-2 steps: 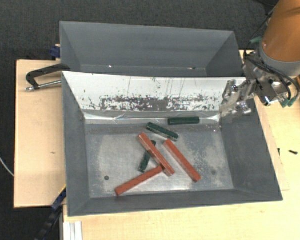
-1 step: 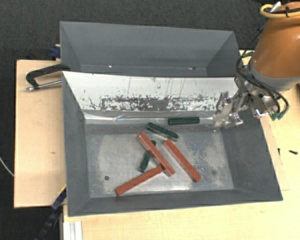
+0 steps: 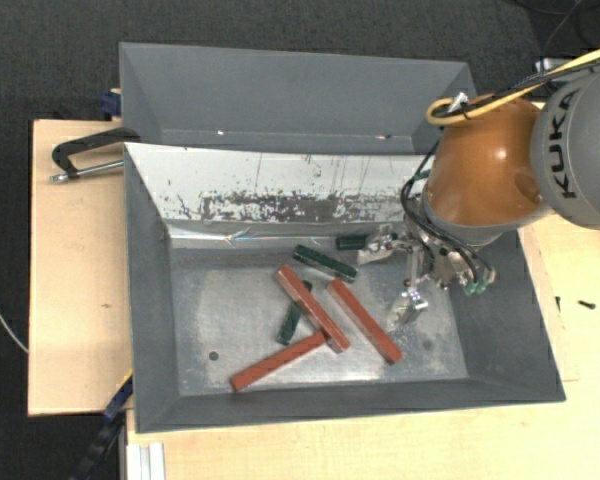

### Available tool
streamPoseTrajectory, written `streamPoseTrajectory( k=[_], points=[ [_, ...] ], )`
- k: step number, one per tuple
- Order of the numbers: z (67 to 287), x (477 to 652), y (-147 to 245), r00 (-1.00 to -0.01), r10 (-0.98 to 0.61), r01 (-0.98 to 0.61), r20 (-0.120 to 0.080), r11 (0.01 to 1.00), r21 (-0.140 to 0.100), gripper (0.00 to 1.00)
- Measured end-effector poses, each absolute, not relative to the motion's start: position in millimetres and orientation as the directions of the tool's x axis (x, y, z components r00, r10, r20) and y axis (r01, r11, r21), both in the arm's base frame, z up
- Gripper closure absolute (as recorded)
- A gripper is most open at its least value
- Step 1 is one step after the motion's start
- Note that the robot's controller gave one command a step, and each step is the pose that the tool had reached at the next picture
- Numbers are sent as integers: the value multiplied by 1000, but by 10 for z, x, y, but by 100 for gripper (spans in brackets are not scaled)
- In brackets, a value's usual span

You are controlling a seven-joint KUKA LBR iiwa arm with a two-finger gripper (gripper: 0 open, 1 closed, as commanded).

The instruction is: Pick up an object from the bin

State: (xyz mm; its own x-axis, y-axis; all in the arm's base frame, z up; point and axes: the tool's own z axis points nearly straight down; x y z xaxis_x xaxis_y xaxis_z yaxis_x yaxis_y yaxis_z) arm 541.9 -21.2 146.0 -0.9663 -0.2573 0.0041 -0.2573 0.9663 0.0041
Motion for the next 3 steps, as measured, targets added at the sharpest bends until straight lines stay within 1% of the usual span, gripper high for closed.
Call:
streamPoseTrajectory(
  k=[1,2,3],
  points=[
    [1496,5439,-228,-967,-255,-255,-3,967,1,0],
    [1126,5657,-188,-948,-318,-318,-8,948,-2,0],
    [996,5692,-165,-943,-333,-333,-6,943,-2,0]
  ],
)
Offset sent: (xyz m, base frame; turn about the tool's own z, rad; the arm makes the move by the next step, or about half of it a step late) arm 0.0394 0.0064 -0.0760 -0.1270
